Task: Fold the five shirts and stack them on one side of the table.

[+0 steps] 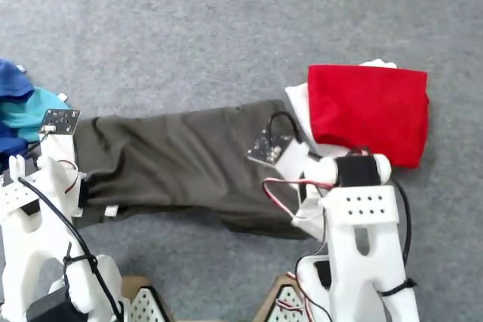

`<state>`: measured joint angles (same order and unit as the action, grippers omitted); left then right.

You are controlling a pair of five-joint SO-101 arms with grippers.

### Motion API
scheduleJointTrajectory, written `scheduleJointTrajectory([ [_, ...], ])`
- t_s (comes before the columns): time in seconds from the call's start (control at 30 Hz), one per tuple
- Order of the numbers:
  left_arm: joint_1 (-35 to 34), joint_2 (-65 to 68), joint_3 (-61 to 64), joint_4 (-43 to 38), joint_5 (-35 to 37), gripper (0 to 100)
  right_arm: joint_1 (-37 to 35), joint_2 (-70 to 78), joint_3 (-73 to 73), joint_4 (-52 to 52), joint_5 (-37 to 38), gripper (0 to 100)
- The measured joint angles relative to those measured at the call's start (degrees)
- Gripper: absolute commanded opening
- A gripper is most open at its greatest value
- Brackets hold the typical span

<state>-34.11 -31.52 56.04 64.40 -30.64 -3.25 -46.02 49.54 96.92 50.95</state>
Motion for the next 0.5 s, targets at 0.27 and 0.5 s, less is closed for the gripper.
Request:
scheduleJointTrajectory([
  [0.27,-0.4,0.0,-3.1,2.7,0.0,3,0.3,0.0,4.4,-4.7,0.0,1.5],
  [0.5,-0.8,0.0,-7.5,7.6,-1.4,3,0.3,-0.1,6.8,-9.2,0.0,1.5],
])
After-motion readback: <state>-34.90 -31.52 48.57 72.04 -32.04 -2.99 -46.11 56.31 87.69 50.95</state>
